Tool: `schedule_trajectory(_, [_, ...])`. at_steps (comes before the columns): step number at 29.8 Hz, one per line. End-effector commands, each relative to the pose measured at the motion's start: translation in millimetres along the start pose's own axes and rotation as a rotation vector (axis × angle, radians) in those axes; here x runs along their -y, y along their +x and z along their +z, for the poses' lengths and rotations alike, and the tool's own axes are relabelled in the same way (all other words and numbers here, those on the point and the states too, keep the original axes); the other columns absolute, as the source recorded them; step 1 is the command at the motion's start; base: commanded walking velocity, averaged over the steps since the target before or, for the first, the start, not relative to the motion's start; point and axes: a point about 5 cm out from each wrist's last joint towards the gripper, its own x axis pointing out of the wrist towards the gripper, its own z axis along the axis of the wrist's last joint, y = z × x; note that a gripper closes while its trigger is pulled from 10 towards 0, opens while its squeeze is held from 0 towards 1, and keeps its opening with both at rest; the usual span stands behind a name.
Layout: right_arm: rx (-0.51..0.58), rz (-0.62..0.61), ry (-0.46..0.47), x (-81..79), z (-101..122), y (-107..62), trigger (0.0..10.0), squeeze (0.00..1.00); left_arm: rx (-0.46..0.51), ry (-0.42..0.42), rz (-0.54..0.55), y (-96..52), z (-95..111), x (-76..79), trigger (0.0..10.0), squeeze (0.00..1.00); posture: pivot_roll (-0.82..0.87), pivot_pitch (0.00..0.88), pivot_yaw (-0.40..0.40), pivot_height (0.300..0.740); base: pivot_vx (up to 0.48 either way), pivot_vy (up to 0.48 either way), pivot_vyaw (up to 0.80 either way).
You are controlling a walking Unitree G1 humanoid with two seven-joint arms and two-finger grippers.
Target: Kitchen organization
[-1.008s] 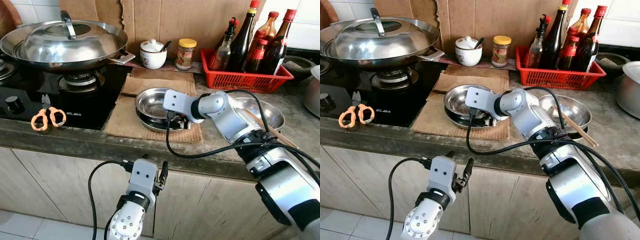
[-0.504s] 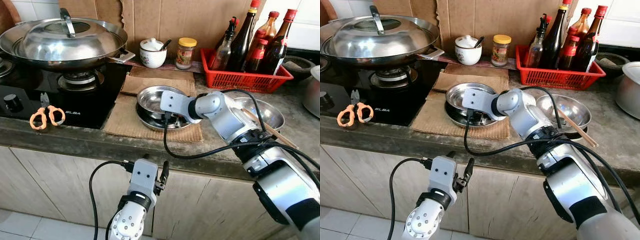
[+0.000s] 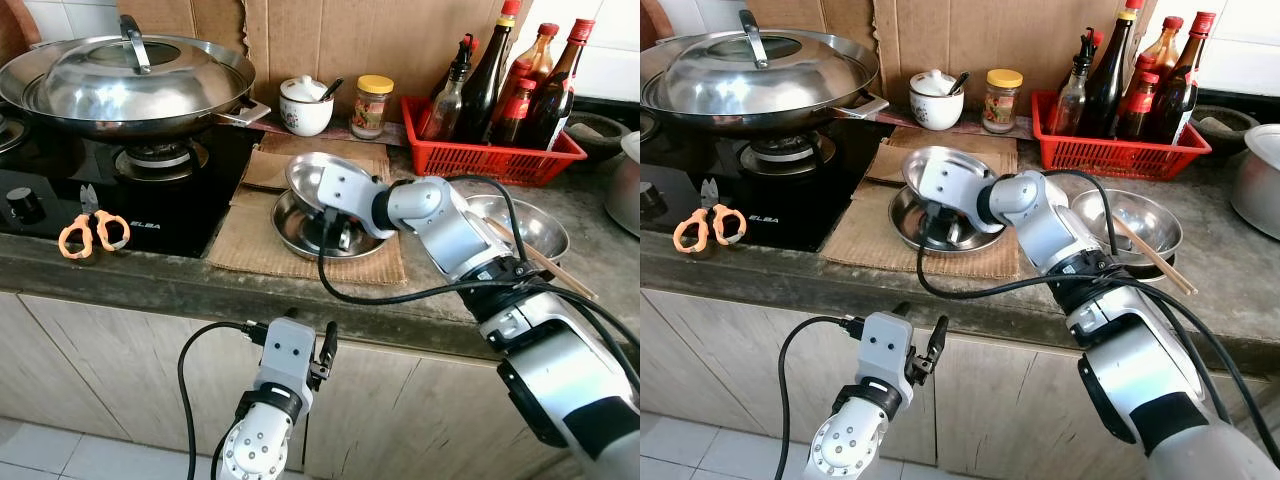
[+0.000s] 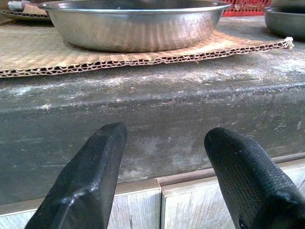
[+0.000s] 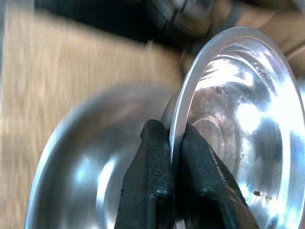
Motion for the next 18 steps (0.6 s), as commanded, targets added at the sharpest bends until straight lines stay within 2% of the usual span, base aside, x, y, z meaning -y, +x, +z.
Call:
schedule_trajectory(1, [0.153,-0.119,0.051,9.8,21,-6.2,0.0,0.00,-0.001,0.004,0.004,0.8,0,0.3,10.0,0.00,0.12,0.017,-0.094,0.740,0.000,0.000,0.00])
schedule_trajectory(2, [0.153,-0.119,0.051,9.8,21,-6.2,0.0,0.00,-0.001,0.004,0.004,0.8,0,0.3,10.0,0.00,0.12,0.017,-0.094,0.740,0.000,0.000,0.00])
schedule_trajectory(5, [0.271,-0.241,0.135,10.9,29,-10.0,0.0,0.00,-0.001,0.007,0.006,1.3,0,-0.9,10.0,0.00,0.12,0.014,-0.088,0.740,0.000,0.000,0.00])
schedule_trajectory(6, [0.344,-0.346,0.209,13.7,31,-15.1,0.0,0.00,0.001,0.009,0.006,1.5,0,-1.7,10.0,0.00,0.12,0.011,-0.086,0.740,0.000,0.000,0.00])
schedule_trajectory(7, [0.358,-0.369,0.227,14.4,32,-16.3,0.0,0.00,0.001,0.009,0.006,1.5,0,-1.9,10.0,0.00,0.12,0.011,-0.086,0.740,0.000,0.000,0.00])
schedule_trajectory(9, [0.465,-0.449,0.284,13.7,38,-26.4,0.0,0.00,0.005,0.010,0.008,1.7,1,-2.5,10.0,0.00,0.12,0.009,-0.082,0.740,0.000,0.000,0.00])
schedule_trajectory(10, [0.465,-0.449,0.284,13.7,38,-26.4,0.0,0.00,0.005,0.010,0.008,1.7,1,-2.5,10.0,0.00,0.12,0.009,-0.082,0.740,0.000,0.000,0.00])
schedule_trajectory(12, [0.568,-0.553,0.354,9.1,42,-40.0,0.0,0.00,0.012,0.011,0.010,1.9,1,-3.8,10.0,0.00,0.12,0.005,-0.073,0.740,0.000,0.000,0.00])
schedule_trajectory(14, [0.591,-0.593,0.342,6.8,42,-45.3,0.0,0.00,0.021,0.012,0.011,1.9,3,-4.0,10.0,0.00,0.12,0.004,-0.073,0.740,0.000,0.000,0.00])
schedule_trajectory(15, [0.635,-0.662,0.356,2.1,44,-54.0,0.0,0.00,0.031,0.016,0.012,1.7,4,-4.9,10.0,0.00,0.13,0.002,-0.070,0.740,0.000,0.000,0.00])
schedule_trajectory(18, [0.671,-0.764,0.356,-4.6,44,-67.2,0.0,0.00,0.038,0.018,0.017,1.1,4,-6.7,10.0,0.00,0.12,0.000,-0.064,0.740,0.000,0.000,0.00])
